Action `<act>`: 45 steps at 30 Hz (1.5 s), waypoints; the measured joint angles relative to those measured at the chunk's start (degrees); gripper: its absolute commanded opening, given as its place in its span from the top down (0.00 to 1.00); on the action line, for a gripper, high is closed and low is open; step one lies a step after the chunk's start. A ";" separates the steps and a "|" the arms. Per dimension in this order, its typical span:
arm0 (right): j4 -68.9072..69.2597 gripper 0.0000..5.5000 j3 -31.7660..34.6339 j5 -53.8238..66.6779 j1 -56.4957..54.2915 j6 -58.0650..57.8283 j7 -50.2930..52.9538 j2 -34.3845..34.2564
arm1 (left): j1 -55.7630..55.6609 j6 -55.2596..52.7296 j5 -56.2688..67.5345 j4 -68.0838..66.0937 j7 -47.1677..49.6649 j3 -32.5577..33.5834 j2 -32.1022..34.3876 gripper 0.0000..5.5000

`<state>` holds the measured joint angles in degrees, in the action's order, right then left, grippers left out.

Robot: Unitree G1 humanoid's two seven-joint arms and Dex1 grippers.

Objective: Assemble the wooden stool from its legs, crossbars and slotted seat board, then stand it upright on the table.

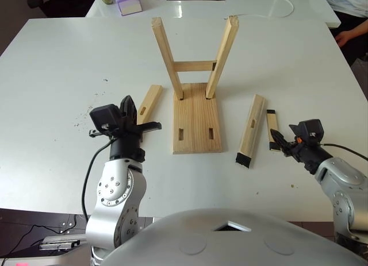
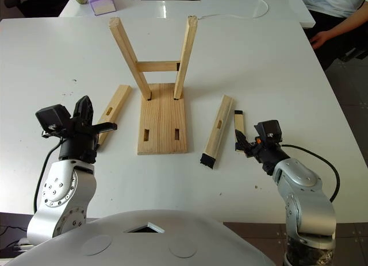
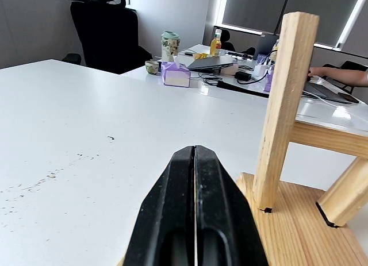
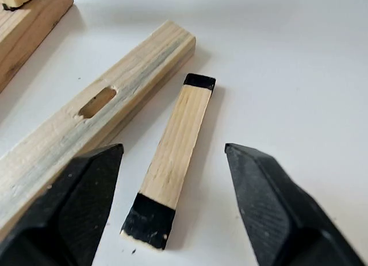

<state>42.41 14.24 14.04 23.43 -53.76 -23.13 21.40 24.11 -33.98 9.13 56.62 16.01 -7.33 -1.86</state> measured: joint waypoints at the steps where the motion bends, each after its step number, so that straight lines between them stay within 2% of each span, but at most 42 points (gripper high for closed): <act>1: 0.62 0.42 -0.15 0.39 0.63 -0.48 -0.04 0.35 | -0.02 0.20 -0.26 -0.07 0.09 -0.13 -0.21 1.00; 7: 1.19 0.42 -4.65 -1.72 3.02 -0.89 3.56 0.68 | -2.49 0.50 -1.19 -1.38 -0.99 1.07 -0.70 1.00; 13: 0.86 0.56 -8.49 -5.05 7.19 2.35 7.46 -0.65 | -7.30 -1.40 -0.82 -2.96 -4.13 6.31 1.75 1.00; 20: -0.66 0.75 -7.88 -5.09 7.73 4.72 10.66 -4.66 | -11.58 -2.30 0.46 -4.01 -5.55 11.65 2.16 1.00; 27: -4.50 0.75 -7.21 -5.14 6.13 8.70 13.16 -7.97 | -13.88 -2.71 0.61 -5.74 -7.04 11.20 1.98 1.00; 30: -9.02 0.75 -4.55 -4.69 2.01 11.54 13.32 -8.07 | -14.20 -2.81 0.85 -5.75 -7.27 11.25 1.57 1.00; 33: -19.52 0.75 1.85 -2.54 -12.15 15.25 15.33 -7.88 | -18.39 -3.26 5.26 -5.99 -7.34 12.53 -0.82 1.00; 36: -27.54 0.75 6.99 4.57 -27.10 16.38 16.19 -8.62 | -25.01 -5.43 13.24 -8.25 -8.20 14.67 -2.06 0.95; 39: -30.11 0.75 12.41 22.17 -40.07 14.24 14.01 -12.20 | -35.35 -8.21 27.61 -14.63 -12.87 18.40 -1.46 0.84; 42: -27.72 0.75 12.20 36.40 -44.28 9.94 8.07 -13.74 | -45.59 -11.70 40.23 -22.03 -18.23 21.62 1.41 0.76; 45: -22.37 0.75 7.74 47.35 -44.60 4.66 0.21 -12.31 | -55.54 -16.22 53.70 -30.57 -22.42 26.27 7.75 0.67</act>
<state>20.04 21.99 61.38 -21.17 -49.09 -22.93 9.09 -31.43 -50.20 62.83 26.06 -6.41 18.94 5.88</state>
